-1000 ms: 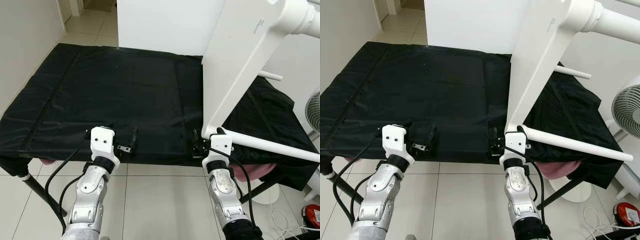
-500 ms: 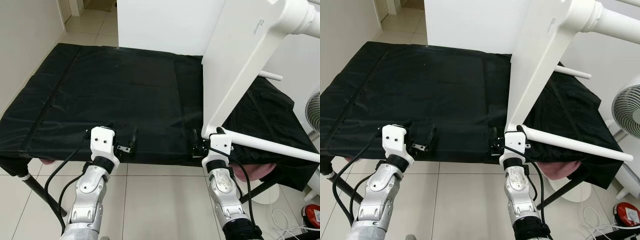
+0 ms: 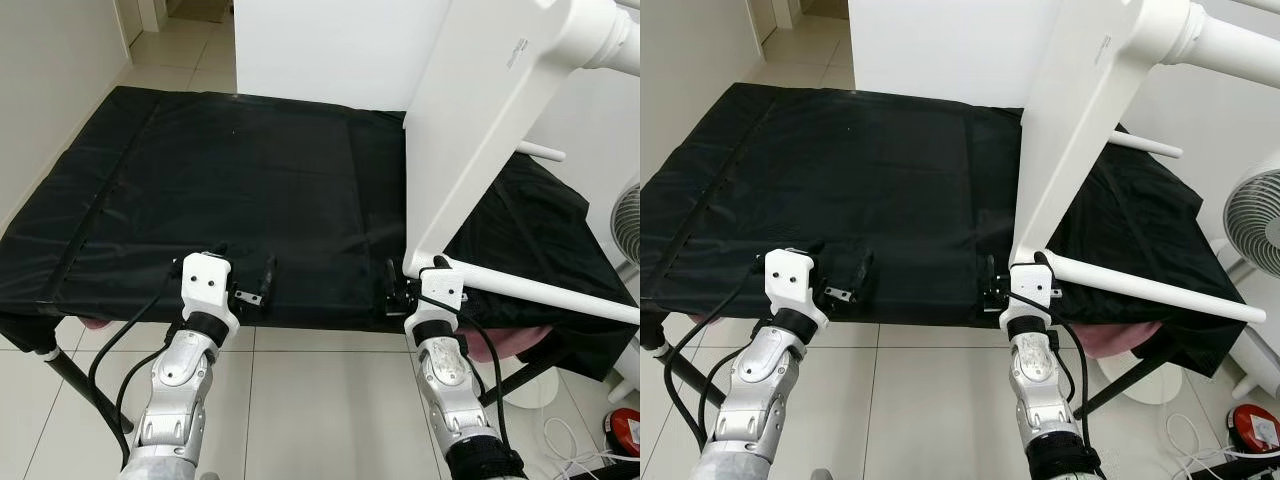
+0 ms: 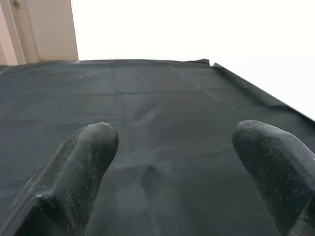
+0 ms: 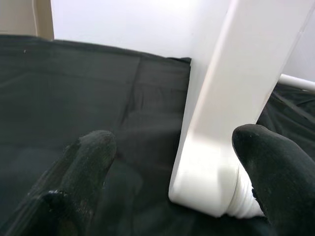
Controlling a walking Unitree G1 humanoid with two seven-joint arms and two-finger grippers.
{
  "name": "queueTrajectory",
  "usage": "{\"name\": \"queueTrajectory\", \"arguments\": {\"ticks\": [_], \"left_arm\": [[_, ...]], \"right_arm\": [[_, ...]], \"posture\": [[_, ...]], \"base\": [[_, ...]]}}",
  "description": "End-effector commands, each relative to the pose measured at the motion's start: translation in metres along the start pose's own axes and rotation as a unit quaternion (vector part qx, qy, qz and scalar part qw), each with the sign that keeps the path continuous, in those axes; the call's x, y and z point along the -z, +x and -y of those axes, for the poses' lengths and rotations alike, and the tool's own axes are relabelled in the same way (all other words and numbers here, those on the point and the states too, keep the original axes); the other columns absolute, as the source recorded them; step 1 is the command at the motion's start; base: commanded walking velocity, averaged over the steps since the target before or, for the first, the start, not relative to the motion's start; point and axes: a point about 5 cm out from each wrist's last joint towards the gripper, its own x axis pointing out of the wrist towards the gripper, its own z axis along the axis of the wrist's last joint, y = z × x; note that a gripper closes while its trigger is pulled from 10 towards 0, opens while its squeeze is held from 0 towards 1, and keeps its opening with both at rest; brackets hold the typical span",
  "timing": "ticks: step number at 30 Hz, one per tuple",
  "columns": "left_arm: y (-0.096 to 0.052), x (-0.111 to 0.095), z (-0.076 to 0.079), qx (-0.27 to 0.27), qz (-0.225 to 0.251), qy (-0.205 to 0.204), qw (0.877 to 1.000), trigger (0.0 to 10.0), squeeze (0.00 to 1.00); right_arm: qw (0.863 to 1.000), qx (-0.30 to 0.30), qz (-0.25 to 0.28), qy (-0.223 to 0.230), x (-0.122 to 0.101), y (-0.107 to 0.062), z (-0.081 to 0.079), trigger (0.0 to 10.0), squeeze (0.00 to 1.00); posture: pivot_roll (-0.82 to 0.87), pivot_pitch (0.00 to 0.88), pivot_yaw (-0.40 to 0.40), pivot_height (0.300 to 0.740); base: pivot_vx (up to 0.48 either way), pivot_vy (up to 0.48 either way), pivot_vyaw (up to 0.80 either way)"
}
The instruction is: Building children table
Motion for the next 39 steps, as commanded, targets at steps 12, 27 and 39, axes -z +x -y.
{"name": "queueTrajectory", "arguments": {"ticks": [12, 27, 39], "left_arm": [[0.011, -0.012, 0.011, 0.035, 0.021, 0.020, 0.999, 10.0, 0.00], [0.011, -0.015, 0.024, 0.100, 0.024, 0.036, 0.994, 10.0, 0.00], [0.008, -0.017, 0.029, 0.128, 0.015, 0.058, 0.990, 10.0, 0.00]], "right_arm": [[0.999, 0.035, -0.002, 0.025, 0.000, 0.016, 0.020, 10.0, 0.00], [0.999, 0.040, 0.001, 0.031, -0.002, 0.029, 0.029, 10.0, 0.00], [0.999, 0.034, 0.002, 0.036, -0.005, 0.042, 0.031, 10.0, 0.00]], "posture": [[-0.01, 0.000, -0.065, 0.740], [-0.01, 0.000, -0.059, 0.740], [-0.01, 0.000, -0.039, 0.740]], "base": [[0.000, 0.000, 0.00], [0.000, 0.000, 0.00], [0.000, 0.000, 0.00]]}}
